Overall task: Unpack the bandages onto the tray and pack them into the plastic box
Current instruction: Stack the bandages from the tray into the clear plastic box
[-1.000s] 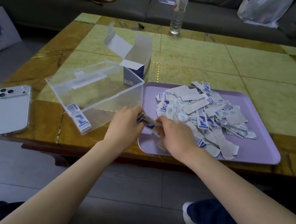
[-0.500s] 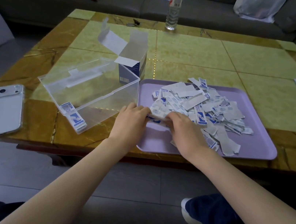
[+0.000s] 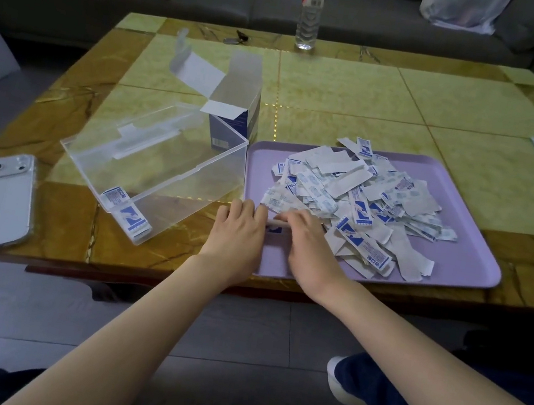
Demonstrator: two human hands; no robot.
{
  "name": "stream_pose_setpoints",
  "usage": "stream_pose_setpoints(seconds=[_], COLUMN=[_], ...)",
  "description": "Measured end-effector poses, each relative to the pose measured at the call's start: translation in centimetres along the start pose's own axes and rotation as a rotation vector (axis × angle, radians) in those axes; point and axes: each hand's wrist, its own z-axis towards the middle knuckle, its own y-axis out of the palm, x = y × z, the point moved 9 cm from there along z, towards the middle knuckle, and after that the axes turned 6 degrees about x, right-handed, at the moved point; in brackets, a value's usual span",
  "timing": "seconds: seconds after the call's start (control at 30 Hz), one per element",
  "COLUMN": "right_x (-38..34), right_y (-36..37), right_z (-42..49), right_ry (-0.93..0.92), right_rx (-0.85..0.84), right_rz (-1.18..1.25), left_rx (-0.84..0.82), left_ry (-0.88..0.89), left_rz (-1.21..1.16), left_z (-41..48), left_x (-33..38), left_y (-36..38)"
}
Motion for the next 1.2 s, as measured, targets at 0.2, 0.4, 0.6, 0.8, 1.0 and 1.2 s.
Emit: stream_pose_setpoints(seconds=[0.2, 0.4, 0.6, 0.8, 1.0, 1.2], right_x=[0.3, 0.9, 1.0, 1.1, 1.1, 1.0], right_y=[-0.7, -0.6, -2.1, -2.5, -2.4, -1.8], right_z=[0.2, 0.6, 0.5, 1.0, 0.7, 0.7], right_ry=[0.000, 0.035, 0.023, -0.008, 0.051, 0.163], right_rx=[0.079, 0.057, 0.176, 0.115, 0.169, 0.190], right_rz=[-0.012, 0.008, 0.027, 0.034, 0.126, 0.267], left_rx=[0.034, 0.047, 0.163, 0.167, 0.260, 0.205], left_ry=[0.007, -0.031, -0.054, -0.095, -0.188, -0.232], left_rz=[-0.030, -0.085, -0.185, -0.212, -0.309, -0.538], left_z=[-0.2, 0.0, -0.3, -0.3, -0.9, -0.6], left_x=[-0.2, -0.3, -1.3, -1.8, -2.4, -3.1], left_y=[-0.1, 0.0, -1.4, -1.4, -1.9, -1.7])
